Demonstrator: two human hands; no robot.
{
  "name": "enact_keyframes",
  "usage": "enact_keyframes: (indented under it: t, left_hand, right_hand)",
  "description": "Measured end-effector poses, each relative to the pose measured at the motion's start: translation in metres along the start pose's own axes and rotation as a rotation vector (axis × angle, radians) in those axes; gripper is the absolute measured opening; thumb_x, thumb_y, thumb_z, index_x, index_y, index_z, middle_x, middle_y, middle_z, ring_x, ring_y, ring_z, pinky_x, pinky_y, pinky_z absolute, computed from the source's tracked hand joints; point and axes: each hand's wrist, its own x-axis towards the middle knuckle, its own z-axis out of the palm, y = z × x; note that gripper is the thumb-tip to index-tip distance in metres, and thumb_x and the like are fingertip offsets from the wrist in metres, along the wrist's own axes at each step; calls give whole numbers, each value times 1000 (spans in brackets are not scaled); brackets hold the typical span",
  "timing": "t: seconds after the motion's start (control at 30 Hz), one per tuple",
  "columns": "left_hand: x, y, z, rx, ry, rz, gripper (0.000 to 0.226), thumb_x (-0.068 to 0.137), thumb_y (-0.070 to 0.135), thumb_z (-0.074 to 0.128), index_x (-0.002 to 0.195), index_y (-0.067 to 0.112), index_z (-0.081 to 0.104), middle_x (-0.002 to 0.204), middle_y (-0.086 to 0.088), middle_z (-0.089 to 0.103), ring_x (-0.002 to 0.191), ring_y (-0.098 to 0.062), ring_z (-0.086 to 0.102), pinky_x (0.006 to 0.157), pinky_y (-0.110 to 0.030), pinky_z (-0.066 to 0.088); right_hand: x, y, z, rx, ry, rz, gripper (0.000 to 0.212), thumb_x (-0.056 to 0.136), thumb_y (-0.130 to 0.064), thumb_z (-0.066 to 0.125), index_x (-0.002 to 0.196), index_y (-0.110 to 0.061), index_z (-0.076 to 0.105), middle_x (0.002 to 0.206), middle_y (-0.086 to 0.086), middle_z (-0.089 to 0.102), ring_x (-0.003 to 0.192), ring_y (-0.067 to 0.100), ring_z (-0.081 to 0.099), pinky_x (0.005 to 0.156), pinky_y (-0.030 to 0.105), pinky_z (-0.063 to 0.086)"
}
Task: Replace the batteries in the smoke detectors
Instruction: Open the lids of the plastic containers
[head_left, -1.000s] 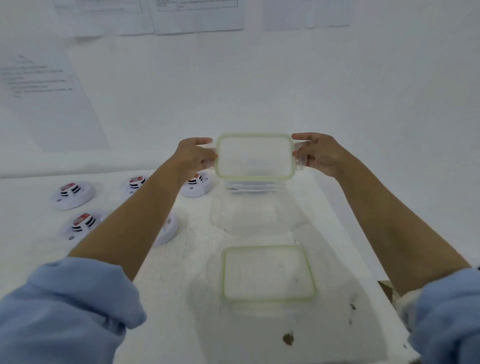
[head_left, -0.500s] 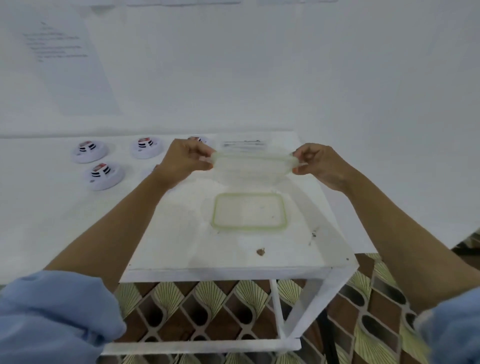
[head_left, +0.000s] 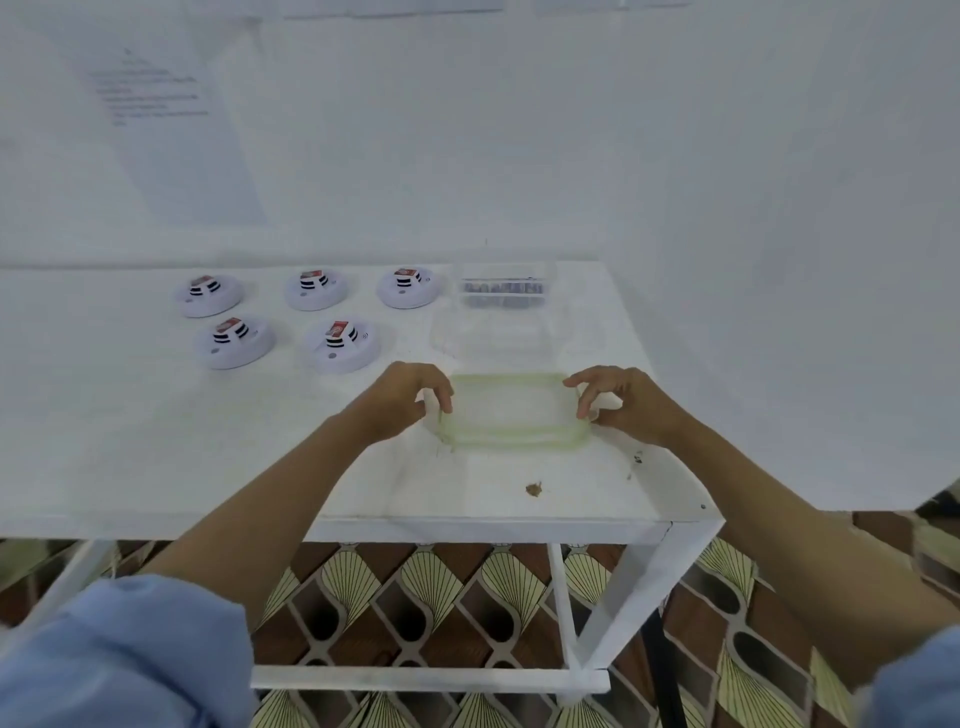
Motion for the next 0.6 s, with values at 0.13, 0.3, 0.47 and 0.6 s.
enact_keyframes:
  t: [0.13, 0.3, 0.47, 0.6]
  left_hand:
    - [1, -5, 2, 34, -26, -146, 53, 69, -23, 36, 95, 9, 70, 119, -8, 57, 109, -16, 50, 93, -16, 29]
    - [8, 12, -5, -198, -101, -446, 36, 87, 23, 63, 122, 22, 55, 111, -4, 48, 101, -15, 47, 77, -25, 47]
    - [16, 18, 0, -347, -254, -589, 56, 76, 5, 74, 126, 16, 51, 114, -8, 40, 80, -17, 56, 66, -22, 57]
    - [20, 16, 2, -395, -257, -611, 59, 75, 0, 73, 128, 14, 51, 122, -9, 37, 84, -15, 56, 59, -16, 56]
  right_hand:
    - [2, -9, -1, -18, -31, 80, 59, 69, 25, 38, 90, -20, 70, 135, -5, 46, 127, 8, 38, 106, 26, 24]
    - [12, -22, -8, 90, -84, 324, 32, 85, -9, 61, 110, -29, 63, 121, -7, 44, 116, 13, 40, 94, 26, 31]
    - [14, -19, -9, -8, -159, 433, 46, 76, -30, 73, 119, -31, 56, 118, -5, 44, 112, 12, 39, 88, 25, 33]
    - [17, -21, -8, 48, -155, 448, 51, 74, -18, 76, 121, -22, 58, 115, 2, 46, 105, 15, 46, 69, 17, 44]
